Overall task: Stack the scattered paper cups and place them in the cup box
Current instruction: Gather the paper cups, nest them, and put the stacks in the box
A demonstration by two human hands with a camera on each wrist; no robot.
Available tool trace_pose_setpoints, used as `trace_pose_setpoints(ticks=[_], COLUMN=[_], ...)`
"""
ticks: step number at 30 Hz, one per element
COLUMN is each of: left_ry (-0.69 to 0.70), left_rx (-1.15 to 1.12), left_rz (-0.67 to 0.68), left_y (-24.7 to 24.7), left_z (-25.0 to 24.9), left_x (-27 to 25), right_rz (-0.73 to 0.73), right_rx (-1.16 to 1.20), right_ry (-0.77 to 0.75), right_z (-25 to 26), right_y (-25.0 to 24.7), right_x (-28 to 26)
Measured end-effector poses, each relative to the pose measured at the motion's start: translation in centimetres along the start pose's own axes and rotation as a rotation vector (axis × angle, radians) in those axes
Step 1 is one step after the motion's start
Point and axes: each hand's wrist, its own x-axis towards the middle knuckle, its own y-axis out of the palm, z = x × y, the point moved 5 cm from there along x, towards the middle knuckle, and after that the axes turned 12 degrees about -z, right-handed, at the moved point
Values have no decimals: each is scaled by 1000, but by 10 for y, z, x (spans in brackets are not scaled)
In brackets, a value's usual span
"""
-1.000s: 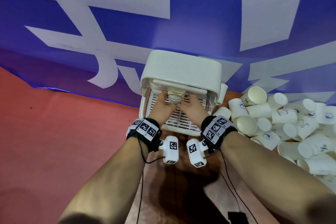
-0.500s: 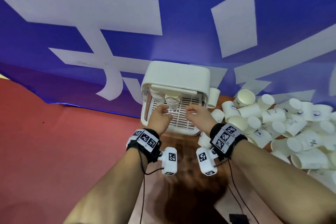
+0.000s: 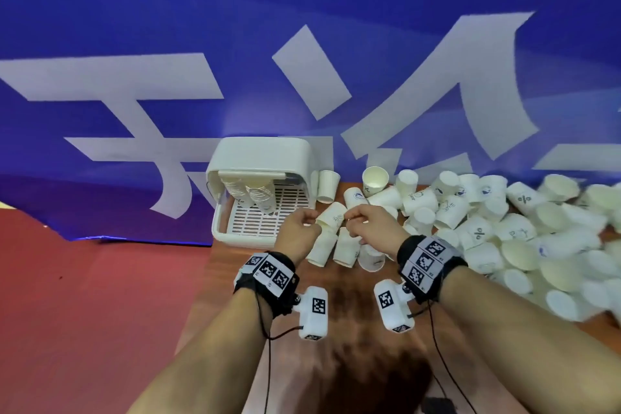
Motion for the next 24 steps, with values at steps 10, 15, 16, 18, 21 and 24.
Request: trace_pose_setpoints(ticks=[10, 15, 16, 18, 21, 24], left_ry=[57, 52, 51, 67, 102, 124], left_rx=[38, 97, 104, 138, 186, 185], left_rz=[109, 151, 167, 205, 268, 310], left_y=[127, 180, 190, 211, 244, 272], left_z=[-46, -51, -53, -57, -63, -69], left_x=[-78, -106, -112, -120, -128, -135], right_rz=[-168, -253, -267, -301, -361, -378], right_rx=[110, 99, 90, 52, -3, -68], right_ry=[77, 119, 128, 130, 151, 185], right_z=[-84, -135, -147, -169, -200, -227], right_y=[-161, -224, -235, -256, -285, -307], right_x=[-39, -55, -58, -66, -78, -87])
